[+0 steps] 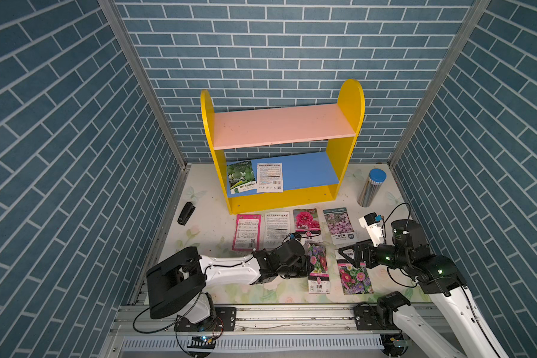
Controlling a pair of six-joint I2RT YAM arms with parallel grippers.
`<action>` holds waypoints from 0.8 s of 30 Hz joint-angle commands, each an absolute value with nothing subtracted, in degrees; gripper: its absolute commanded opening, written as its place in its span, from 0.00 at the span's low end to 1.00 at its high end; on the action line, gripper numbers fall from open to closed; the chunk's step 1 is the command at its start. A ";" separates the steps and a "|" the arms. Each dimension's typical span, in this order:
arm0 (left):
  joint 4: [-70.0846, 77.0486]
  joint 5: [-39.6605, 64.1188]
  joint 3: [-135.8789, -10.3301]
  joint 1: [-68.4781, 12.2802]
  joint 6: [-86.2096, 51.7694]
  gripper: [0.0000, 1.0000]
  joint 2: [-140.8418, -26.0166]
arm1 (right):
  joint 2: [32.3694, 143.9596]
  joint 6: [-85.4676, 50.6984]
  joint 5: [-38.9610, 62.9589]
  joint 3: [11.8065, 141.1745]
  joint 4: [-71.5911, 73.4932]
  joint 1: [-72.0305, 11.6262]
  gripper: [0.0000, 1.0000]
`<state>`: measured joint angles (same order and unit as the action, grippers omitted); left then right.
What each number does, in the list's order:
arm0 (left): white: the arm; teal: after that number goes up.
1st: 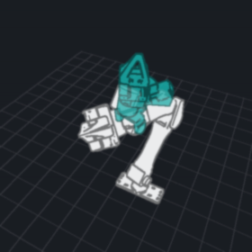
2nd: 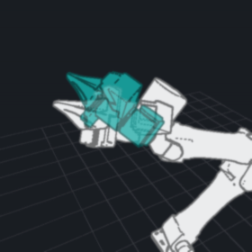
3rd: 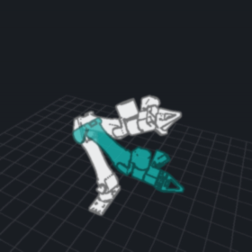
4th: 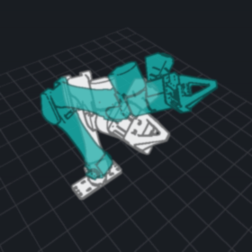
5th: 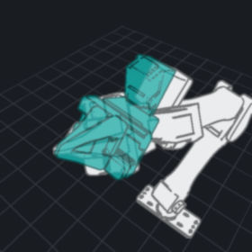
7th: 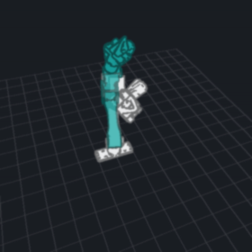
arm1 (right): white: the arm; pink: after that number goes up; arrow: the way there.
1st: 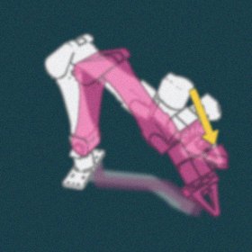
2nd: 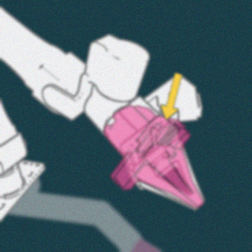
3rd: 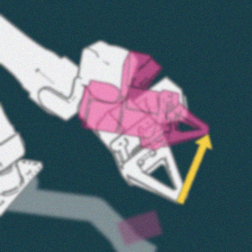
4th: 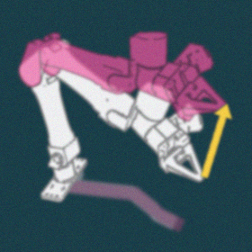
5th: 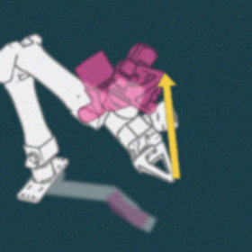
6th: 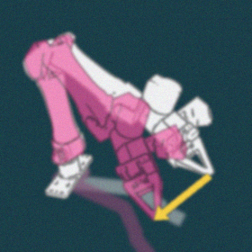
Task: Take the seed bag off the shelf
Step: Place the seed packet at the center of the board.
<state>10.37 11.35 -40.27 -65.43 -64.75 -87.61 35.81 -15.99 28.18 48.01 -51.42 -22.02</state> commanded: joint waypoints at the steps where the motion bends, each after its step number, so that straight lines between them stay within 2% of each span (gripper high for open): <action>1: 9.10 10.76 -41.99 -66.00 -66.74 0.00 -89.54 | 34.89 -13.73 27.16 48.08 -52.58 -22.24 1.00; 20: 1.17 9.77 -47.37 -66.08 -64.78 0.00 -97.52 | 33.21 -13.80 25.85 47.72 -52.33 -22.24 1.00; 22: 1.06 9.84 -47.37 -66.09 -64.70 0.10 -97.80 | 33.31 -13.82 25.75 47.71 -52.22 -22.24 1.00; 24: 0.75 9.31 -47.52 -66.08 -64.79 0.15 -97.77 | 33.57 -13.89 25.51 47.63 -52.15 -22.24 1.00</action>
<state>3.62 10.94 -46.72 -65.82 -65.63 -96.64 33.69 -15.99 26.70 48.01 -51.83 -22.02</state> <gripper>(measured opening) 0.143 0.998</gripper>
